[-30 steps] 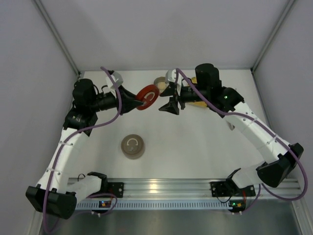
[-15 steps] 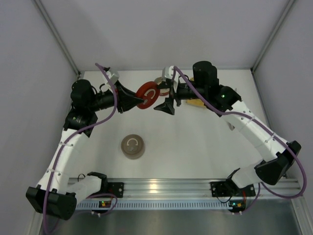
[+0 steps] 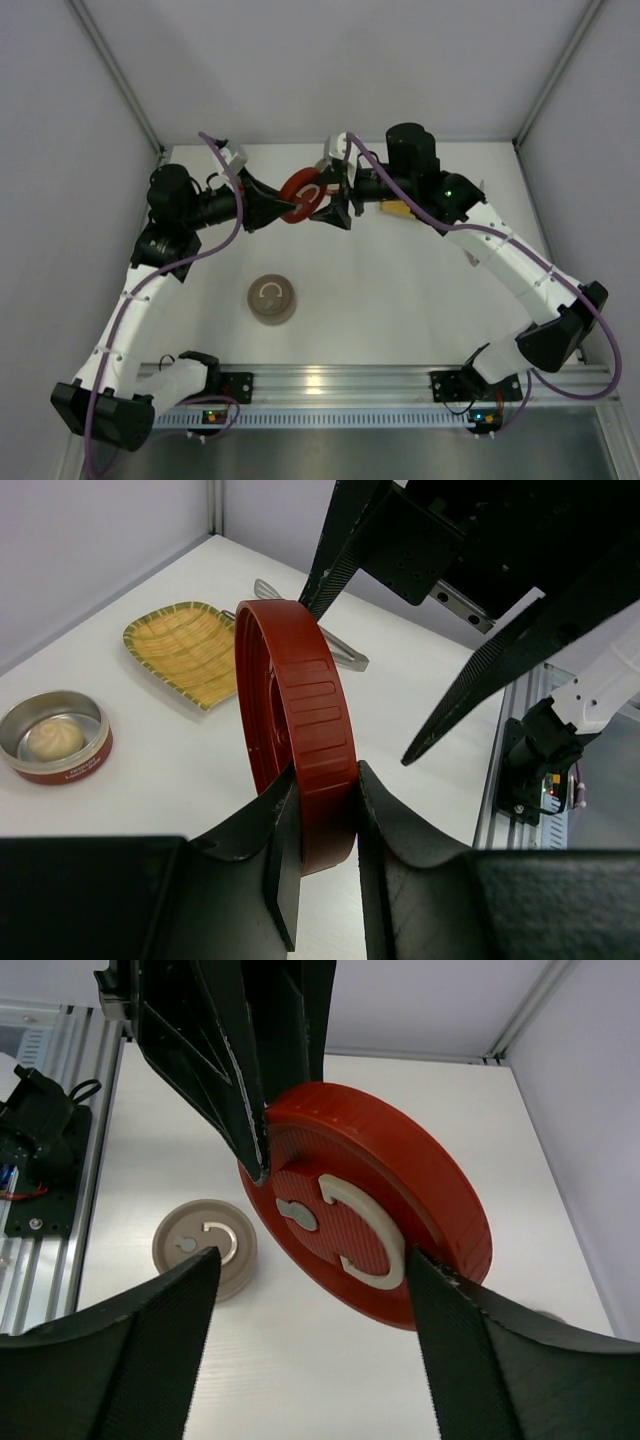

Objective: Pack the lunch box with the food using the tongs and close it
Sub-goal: Pick up the box lid from the center of the board.

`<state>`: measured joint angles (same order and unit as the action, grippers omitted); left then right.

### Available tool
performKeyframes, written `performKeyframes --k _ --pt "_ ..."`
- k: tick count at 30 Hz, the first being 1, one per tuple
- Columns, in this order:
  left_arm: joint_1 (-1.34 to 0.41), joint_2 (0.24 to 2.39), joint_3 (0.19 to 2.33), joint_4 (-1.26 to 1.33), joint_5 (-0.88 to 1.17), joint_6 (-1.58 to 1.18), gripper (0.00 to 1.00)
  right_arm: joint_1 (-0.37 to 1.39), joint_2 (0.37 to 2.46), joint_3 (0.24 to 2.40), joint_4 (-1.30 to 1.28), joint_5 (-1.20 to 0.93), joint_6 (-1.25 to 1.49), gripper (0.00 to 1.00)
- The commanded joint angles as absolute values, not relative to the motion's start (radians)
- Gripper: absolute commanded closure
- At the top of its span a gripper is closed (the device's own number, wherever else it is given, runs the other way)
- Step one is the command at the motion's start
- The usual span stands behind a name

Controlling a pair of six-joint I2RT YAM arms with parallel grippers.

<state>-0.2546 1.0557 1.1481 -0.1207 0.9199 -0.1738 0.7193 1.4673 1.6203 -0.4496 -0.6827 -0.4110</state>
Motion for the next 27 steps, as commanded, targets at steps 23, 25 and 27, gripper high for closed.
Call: performKeyframes --k 23,25,27 --pt "-0.23 1.068 1.118 0.224 0.905 -0.58 1.0 0.735 1.374 1.611 -0.426 -0.634 -0.411 0.36" --pt "-0.224 1.074 1.089 0.308 0.917 -0.705 1.0 0.732 1.374 1.631 -0.428 -0.608 -0.429 0.33" --pt "-0.222 1.075 1.068 0.356 0.916 -0.762 1.0 0.732 1.377 1.666 -0.439 -0.581 -0.462 0.32"
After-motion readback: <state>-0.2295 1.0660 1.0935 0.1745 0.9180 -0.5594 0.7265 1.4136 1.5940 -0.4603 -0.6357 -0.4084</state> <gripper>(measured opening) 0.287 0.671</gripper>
